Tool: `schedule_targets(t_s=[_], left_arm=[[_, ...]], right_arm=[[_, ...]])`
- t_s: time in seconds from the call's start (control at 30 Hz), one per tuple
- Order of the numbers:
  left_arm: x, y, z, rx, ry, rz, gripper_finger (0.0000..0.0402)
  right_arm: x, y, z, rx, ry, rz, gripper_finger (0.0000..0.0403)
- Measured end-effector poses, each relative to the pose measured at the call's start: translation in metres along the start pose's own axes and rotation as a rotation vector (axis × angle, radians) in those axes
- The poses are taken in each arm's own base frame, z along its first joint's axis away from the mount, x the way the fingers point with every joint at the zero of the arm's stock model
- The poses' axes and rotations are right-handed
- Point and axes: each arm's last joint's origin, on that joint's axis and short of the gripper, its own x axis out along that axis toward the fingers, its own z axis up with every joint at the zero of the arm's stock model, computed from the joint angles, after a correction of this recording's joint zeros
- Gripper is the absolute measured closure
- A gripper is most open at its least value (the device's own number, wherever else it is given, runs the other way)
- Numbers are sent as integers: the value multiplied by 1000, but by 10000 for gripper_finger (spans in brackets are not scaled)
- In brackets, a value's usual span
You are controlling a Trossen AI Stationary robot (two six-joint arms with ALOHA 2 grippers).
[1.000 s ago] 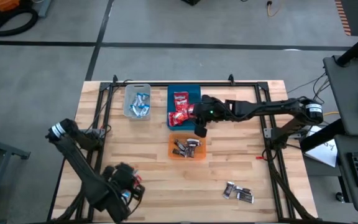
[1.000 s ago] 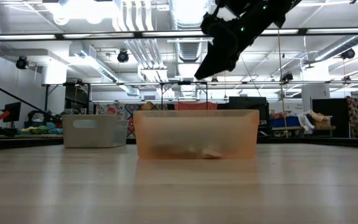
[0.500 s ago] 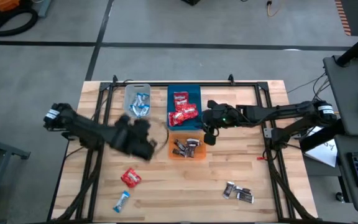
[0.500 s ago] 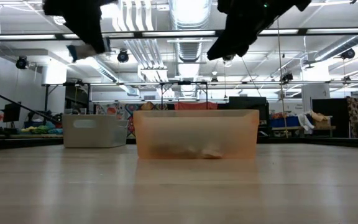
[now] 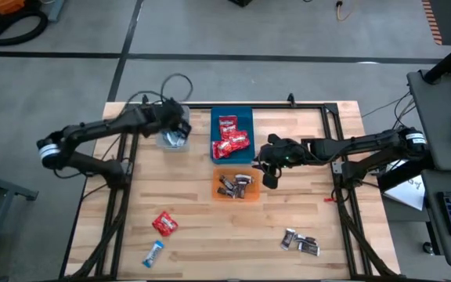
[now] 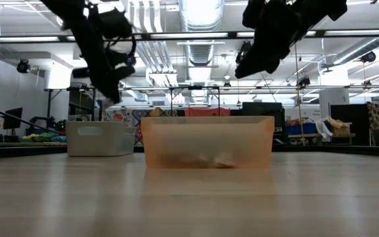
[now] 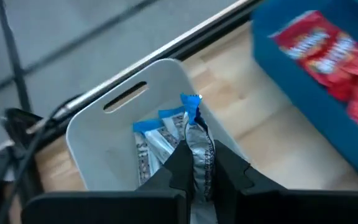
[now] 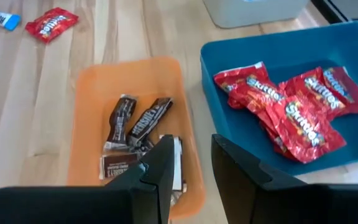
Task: Sort candy
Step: Put the blue chocolate bar into the gray bin, then put the brown chocolate bar into the orange bin
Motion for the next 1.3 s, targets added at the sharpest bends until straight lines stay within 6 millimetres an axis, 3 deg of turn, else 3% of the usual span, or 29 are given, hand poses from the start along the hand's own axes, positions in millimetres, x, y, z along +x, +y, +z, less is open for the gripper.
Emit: schedule_targets(t_s=[0.13,0.23,0.6,0.77,0.97,1.3], left_arm=[[32,33,1,-108,85,10,382],[43,47,1,-149,122,44,363],[45,47,1,-97,127,50,293],[21,33,3,-67,52,-24,283],[-31,-7,-8,-22,-98,-188,286],[-113,-88,-67,106,-377,-366,287]], right_arm=[[0,1,-2,26,10,2,305],[0,3,-2,28,14,7,305],[-11,7,10,74,48,12,305],[-20,13,11,139,141,11,305],[-30,25,-1,294,325,-22,305],[-49,65,-30,491,599,-8,306]])
